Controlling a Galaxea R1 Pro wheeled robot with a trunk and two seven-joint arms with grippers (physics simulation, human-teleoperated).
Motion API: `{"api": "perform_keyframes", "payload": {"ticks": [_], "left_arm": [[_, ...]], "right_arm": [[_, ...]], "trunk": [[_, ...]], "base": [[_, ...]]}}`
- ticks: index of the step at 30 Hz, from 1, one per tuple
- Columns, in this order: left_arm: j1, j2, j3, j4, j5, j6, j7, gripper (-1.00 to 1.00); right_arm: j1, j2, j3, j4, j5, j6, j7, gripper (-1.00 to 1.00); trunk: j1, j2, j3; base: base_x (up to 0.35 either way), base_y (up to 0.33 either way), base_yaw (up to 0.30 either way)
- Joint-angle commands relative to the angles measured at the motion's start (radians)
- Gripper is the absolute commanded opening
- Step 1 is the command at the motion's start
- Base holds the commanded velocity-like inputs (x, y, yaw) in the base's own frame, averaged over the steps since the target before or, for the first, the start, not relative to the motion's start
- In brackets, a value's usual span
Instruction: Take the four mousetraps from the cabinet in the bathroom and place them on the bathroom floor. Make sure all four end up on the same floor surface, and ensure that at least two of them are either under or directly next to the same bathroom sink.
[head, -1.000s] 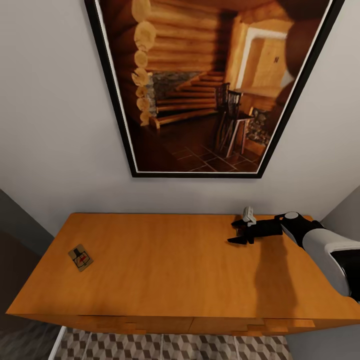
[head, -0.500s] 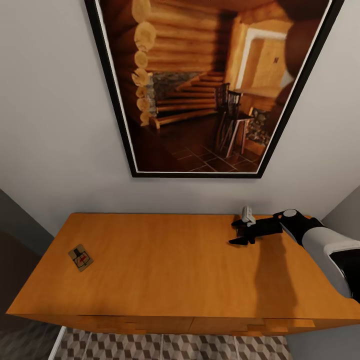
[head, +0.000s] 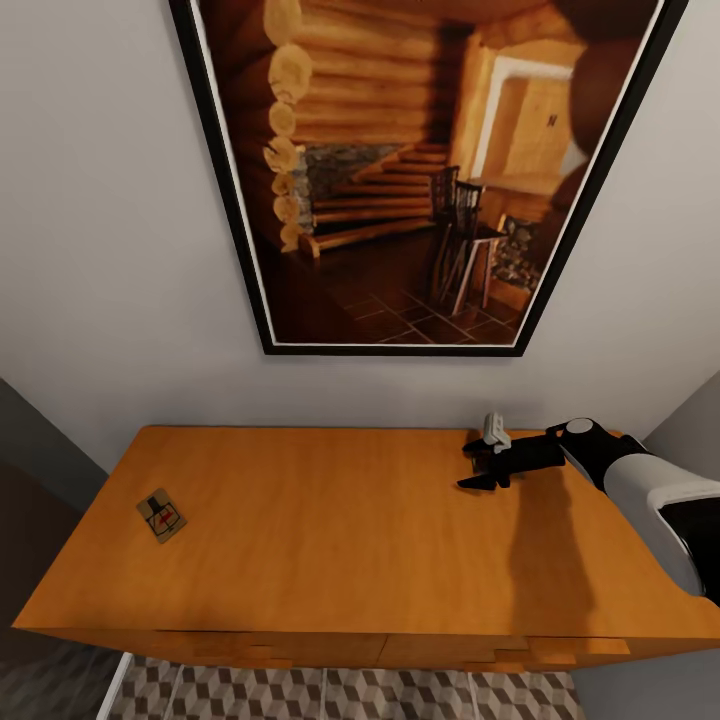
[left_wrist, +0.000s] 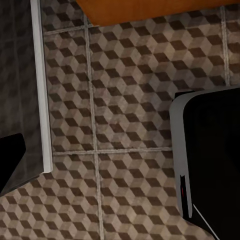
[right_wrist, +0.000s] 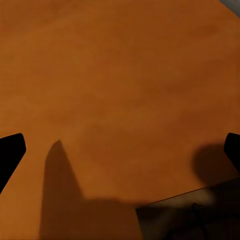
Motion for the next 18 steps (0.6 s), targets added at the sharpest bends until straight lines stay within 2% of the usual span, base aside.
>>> {"api": "perform_keyframes", "payload": {"ticks": [1, 18], "left_arm": [[-0.002, 0.000, -0.009, 0.003, 0.003, -0.005, 0.005, 1.00], [-0.002, -0.006, -0.010, 0.003, 0.003, -0.004, 0.005, 1.00]], "right_arm": [[0.001, -0.001, 0.058, 0.040, 0.012, -0.008, 0.000, 1.00], [0.001, -0.003, 0.056, 0.037, 0.011, -0.008, 0.006, 1.00]], "trunk": [[0.001, -0.001, -0.002], [0.001, -0.001, -0.002]], "base": [[0.000, 0.000, 0.000], [0.000, 0.000, 0.000]]}}
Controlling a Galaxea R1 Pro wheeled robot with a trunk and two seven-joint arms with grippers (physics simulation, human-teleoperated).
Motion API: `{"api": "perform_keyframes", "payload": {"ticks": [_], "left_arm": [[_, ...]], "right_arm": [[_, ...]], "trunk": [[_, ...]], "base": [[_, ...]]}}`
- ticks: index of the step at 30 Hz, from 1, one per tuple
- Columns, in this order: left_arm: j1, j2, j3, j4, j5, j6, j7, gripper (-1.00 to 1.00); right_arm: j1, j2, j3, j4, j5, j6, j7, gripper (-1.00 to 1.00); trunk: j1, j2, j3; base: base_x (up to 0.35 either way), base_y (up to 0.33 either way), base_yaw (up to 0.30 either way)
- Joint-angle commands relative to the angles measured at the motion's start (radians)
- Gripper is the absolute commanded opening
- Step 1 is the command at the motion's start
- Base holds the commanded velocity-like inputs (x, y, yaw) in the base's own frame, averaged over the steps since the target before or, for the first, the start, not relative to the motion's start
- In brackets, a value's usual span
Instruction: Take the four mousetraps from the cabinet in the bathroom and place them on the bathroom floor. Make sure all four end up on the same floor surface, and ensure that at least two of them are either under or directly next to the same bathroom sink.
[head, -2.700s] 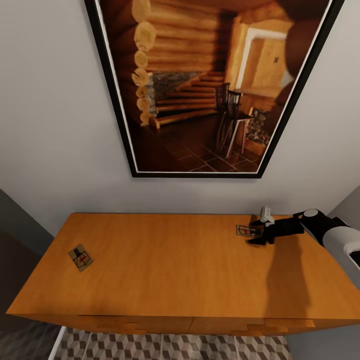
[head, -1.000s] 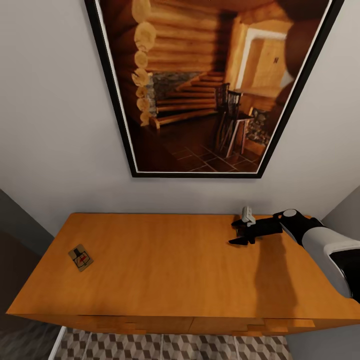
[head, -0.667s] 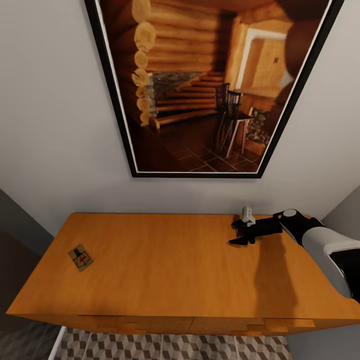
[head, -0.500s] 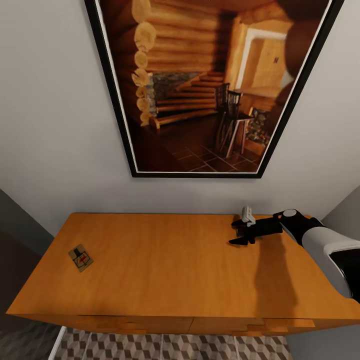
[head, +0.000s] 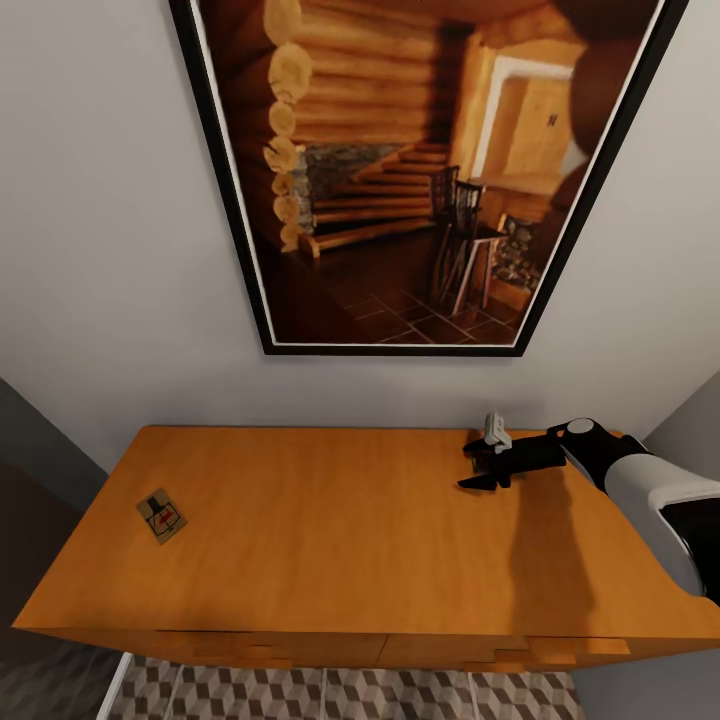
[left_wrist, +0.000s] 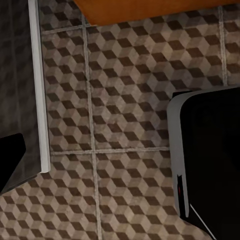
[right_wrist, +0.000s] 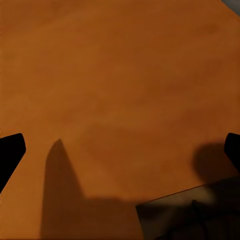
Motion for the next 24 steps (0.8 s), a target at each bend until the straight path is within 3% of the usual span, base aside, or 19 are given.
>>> {"api": "perform_keyframes", "payload": {"ticks": [1, 12, 24], "left_arm": [[-0.001, 0.000, -0.009, 0.003, 0.003, -0.005, 0.005, 1.00], [-0.002, -0.008, -0.009, 0.003, 0.003, -0.005, 0.005, 1.00], [-0.001, -0.014, -0.009, 0.003, 0.003, -0.005, 0.005, 1.00]], "right_arm": [[0.000, -0.001, 0.059, 0.039, 0.012, -0.009, 0.004, 1.00], [0.000, -0.002, 0.057, 0.020, 0.014, -0.007, 0.066, 1.00], [0.000, -0.007, 0.056, 0.017, 0.015, -0.004, 0.074, 1.00]], "trunk": [[0.001, -0.001, -0.002], [0.001, -0.001, -0.002], [0.001, -0.001, -0.002]], "base": [[0.000, 0.000, 0.000], [0.000, 0.000, 0.000], [0.000, 0.000, 0.000]]}}
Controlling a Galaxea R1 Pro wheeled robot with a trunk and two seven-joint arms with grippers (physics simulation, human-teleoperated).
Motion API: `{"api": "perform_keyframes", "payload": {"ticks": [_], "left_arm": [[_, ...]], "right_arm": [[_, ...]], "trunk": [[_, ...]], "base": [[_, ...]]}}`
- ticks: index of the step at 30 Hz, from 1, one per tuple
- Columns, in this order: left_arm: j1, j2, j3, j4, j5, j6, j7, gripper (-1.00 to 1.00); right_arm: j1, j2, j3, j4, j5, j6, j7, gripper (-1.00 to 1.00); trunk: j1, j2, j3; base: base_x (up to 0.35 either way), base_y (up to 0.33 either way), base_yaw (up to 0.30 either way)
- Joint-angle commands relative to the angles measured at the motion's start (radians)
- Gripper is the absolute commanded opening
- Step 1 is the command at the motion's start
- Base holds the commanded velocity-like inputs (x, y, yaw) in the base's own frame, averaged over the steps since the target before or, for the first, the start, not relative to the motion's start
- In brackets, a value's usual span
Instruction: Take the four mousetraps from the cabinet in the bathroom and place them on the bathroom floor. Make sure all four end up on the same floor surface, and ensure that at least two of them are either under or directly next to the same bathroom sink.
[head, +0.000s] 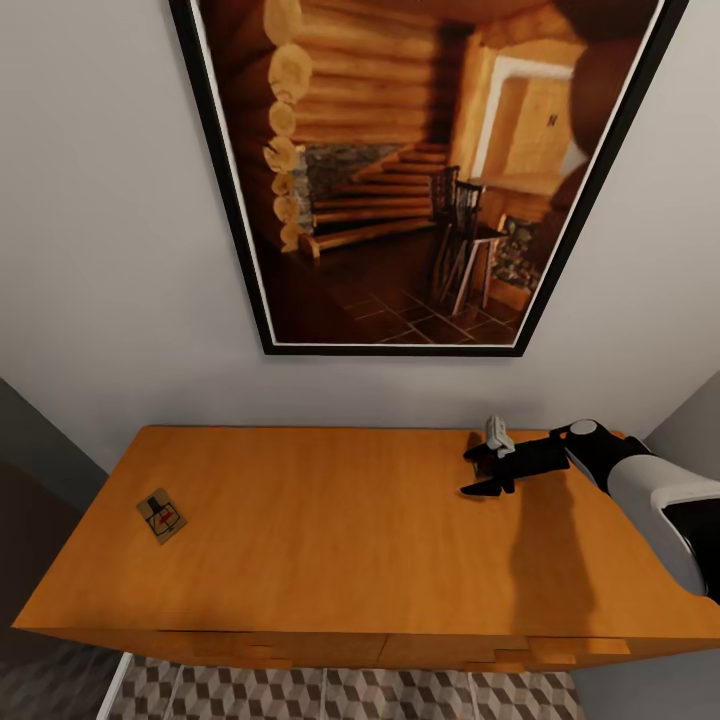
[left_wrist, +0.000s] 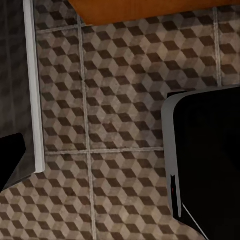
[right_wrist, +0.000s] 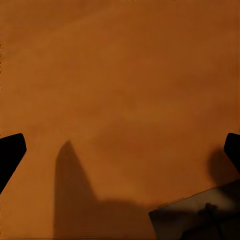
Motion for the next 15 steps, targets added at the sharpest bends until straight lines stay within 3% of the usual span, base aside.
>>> {"api": "perform_keyframes", "payload": {"ticks": [1, 5, 11, 15], "left_arm": [[-0.001, 0.000, -0.009, 0.003, 0.003, -0.005, 0.005, 1.00], [-0.001, 0.000, -0.009, 0.003, 0.003, -0.005, 0.005, 1.00], [-0.002, -0.001, -0.009, 0.003, 0.003, -0.005, 0.005, 1.00], [-0.002, -0.002, -0.009, 0.003, 0.002, -0.005, 0.005, 1.00]], "right_arm": [[0.000, -0.002, 0.073, 0.003, 0.012, -0.007, -0.001, 1.00], [0.000, -0.005, 0.073, 0.003, 0.012, -0.007, 0.008, 1.00], [0.000, -0.018, 0.073, 0.003, 0.013, -0.003, 0.090, 1.00], [0.000, -0.023, 0.073, 0.004, 0.013, -0.003, 0.104, 1.00]], "trunk": [[0.001, -0.001, -0.002], [0.001, -0.001, -0.002], [0.001, -0.001, -0.002], [0.001, -0.001, -0.002]], "base": [[0.000, 0.000, 0.000], [0.000, 0.000, 0.000], [0.000, 0.000, 0.000], [0.000, 0.000, 0.000]]}}
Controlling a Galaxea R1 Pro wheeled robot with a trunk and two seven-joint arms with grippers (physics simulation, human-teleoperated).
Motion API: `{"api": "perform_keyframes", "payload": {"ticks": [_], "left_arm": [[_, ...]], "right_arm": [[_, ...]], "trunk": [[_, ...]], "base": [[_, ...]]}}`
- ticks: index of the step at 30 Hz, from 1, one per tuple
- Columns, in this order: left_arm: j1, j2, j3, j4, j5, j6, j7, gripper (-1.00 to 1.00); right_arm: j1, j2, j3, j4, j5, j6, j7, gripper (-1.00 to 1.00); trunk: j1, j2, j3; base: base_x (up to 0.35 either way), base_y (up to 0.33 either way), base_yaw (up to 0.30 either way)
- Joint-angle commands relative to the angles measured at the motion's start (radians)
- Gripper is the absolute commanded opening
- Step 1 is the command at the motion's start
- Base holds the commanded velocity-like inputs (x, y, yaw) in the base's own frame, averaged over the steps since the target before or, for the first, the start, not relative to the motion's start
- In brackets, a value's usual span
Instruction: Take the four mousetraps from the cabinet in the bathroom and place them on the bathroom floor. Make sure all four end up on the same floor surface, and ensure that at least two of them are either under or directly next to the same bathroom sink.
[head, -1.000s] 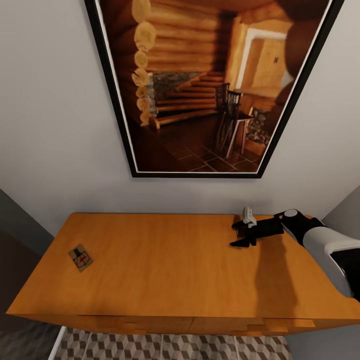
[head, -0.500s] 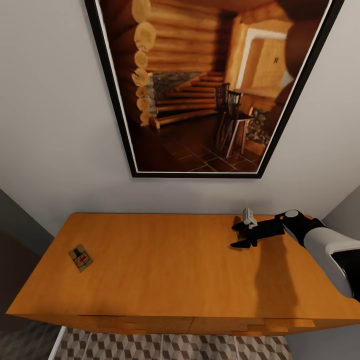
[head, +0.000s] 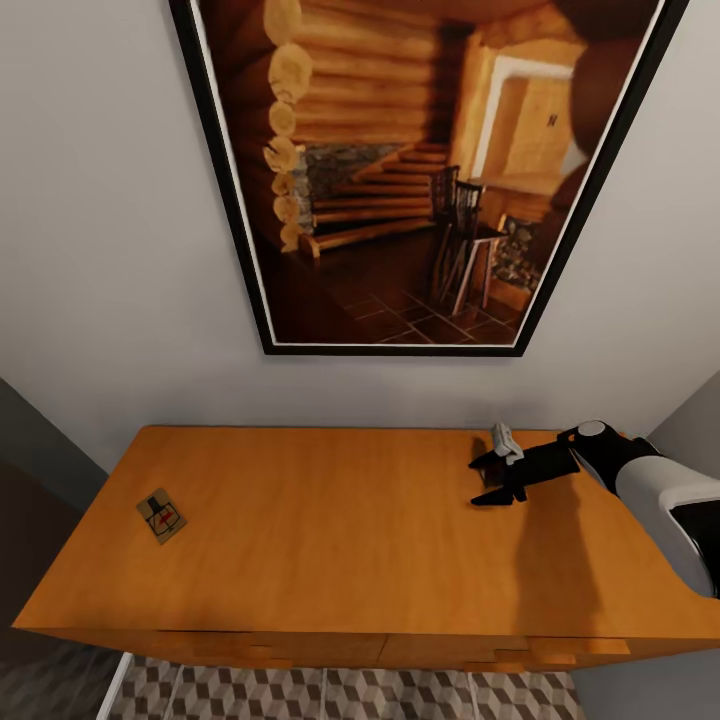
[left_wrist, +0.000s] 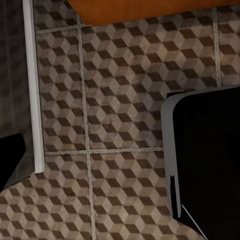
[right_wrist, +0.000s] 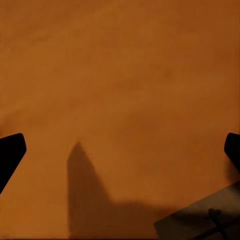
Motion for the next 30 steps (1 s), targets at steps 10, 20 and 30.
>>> {"api": "perform_keyframes", "payload": {"ticks": [10, 20, 30], "left_arm": [[-0.001, -0.001, -0.009, 0.003, 0.003, -0.005, 0.005, 1.00], [-0.001, -0.001, -0.009, 0.003, 0.003, -0.005, 0.005, 1.00], [-0.001, -0.001, -0.009, 0.003, 0.003, -0.005, 0.005, 1.00]], "right_arm": [[0.000, -0.003, 0.060, 0.002, 0.005, -0.007, 0.004, 1.00], [0.000, -0.003, 0.060, 0.002, 0.005, -0.007, 0.003, 1.00], [0.000, -0.003, 0.061, 0.002, 0.005, -0.007, 0.003, 1.00]], "trunk": [[0.001, -0.001, 0.011], [0.001, -0.001, 0.027], [0.001, -0.001, 0.038]], "base": [[0.000, 0.000, 0.000], [0.000, 0.000, 0.000], [0.000, 0.000, 0.000]]}}
